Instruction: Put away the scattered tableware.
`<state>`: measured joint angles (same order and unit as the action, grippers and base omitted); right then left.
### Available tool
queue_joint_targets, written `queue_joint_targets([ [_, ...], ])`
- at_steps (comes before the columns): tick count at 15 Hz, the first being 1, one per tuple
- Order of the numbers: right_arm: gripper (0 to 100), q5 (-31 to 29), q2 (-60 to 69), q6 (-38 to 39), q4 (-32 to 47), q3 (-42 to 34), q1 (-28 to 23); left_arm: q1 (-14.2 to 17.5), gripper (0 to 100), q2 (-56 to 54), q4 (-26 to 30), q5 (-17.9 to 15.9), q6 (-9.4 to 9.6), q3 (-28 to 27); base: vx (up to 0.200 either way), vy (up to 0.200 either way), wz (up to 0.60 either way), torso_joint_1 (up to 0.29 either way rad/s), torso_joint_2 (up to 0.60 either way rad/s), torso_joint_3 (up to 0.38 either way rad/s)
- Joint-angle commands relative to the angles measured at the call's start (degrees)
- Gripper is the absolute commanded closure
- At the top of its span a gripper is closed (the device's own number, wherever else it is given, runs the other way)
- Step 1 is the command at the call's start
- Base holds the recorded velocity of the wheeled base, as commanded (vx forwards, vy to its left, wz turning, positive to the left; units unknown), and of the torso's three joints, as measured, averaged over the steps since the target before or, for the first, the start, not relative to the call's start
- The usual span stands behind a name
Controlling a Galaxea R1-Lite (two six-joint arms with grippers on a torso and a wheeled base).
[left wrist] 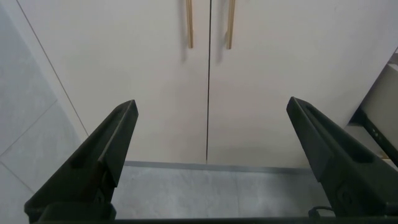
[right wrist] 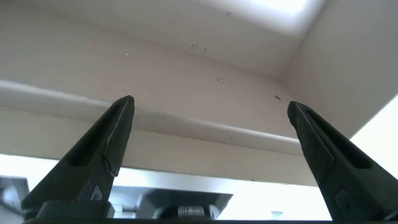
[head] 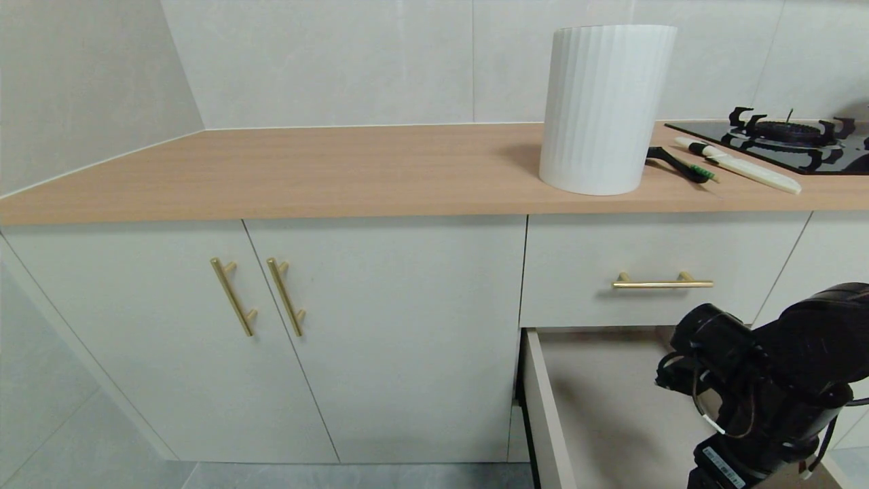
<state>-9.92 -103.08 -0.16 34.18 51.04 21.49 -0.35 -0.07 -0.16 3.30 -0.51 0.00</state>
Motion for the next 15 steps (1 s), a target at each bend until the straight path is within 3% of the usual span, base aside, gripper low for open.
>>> queue_joint_targets([
  [1, 0, 0.0, -0.1, -1.2, 1.9, 0.0, 0.7, 0.0, 0, 0.1, 0.0, 0.0, -0.02, 0.0, 0.0, 0.0, 0.0, 0.0, 0.0, 0.0],
  [10, 0, 0.1, 0.3, -8.6, 13.0, -0.4, 3.1, 0.0, 0, 0.1, 0.0, 0.0, -0.02, 0.0, 0.0, 0.0, 0.0, 0.0, 0.0, 0.0],
  [15, 0, 0.0, 1.7, -8.2, 12.1, 0.5, 3.3, 0.0, 0, 0.1, 0.0, 0.0, -0.02, 0.0, 0.0, 0.0, 0.0, 0.0, 0.0, 0.0],
])
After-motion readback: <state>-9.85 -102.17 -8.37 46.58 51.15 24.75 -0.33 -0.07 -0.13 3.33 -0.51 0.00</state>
